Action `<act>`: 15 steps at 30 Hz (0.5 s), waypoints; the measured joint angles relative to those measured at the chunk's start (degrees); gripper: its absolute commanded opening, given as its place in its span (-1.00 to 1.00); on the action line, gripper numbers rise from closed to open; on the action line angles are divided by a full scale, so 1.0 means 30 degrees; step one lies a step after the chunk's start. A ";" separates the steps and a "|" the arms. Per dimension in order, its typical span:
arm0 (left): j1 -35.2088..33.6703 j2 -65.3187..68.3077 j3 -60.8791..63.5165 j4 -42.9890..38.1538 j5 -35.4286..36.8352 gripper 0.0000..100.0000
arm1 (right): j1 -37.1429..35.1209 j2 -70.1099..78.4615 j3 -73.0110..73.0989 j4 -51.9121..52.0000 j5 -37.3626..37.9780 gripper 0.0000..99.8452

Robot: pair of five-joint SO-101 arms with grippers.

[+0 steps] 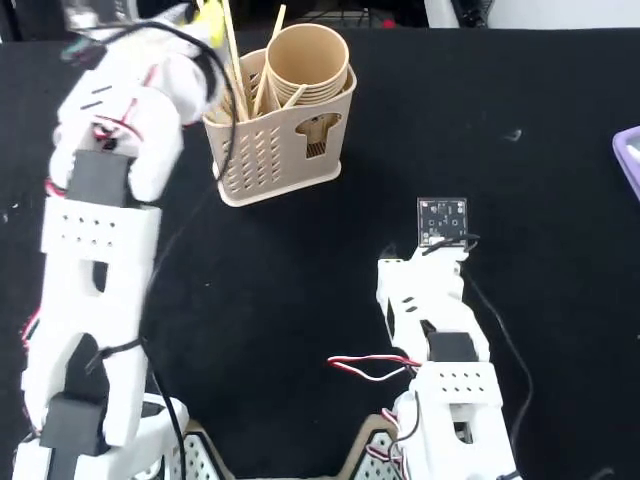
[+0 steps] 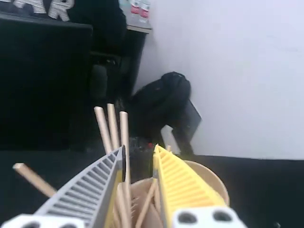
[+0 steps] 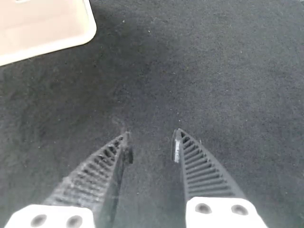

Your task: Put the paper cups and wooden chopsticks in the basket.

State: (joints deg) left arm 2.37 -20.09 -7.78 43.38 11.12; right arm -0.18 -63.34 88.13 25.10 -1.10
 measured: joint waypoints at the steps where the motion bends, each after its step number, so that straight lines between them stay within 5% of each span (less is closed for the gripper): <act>1: -0.0410 0.0000 -0.0264 0.0205 0.0000 -0.77 | 0.0000 0.0000 0.0000 0.0000 0.0000 -0.70; 7: -0.4015 0.0176 -0.1055 -0.0879 0.0029 -0.77 | 0.0000 0.0000 0.0000 0.0000 0.0000 -0.70; 15: -0.4952 0.0791 0.2491 -0.7766 0.0000 -0.77 | 0.0000 0.0000 0.0000 0.0000 0.0000 -0.70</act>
State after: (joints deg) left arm -12.48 -17.71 -0.31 20.09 11.12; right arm -0.18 -63.34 88.13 25.10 -1.10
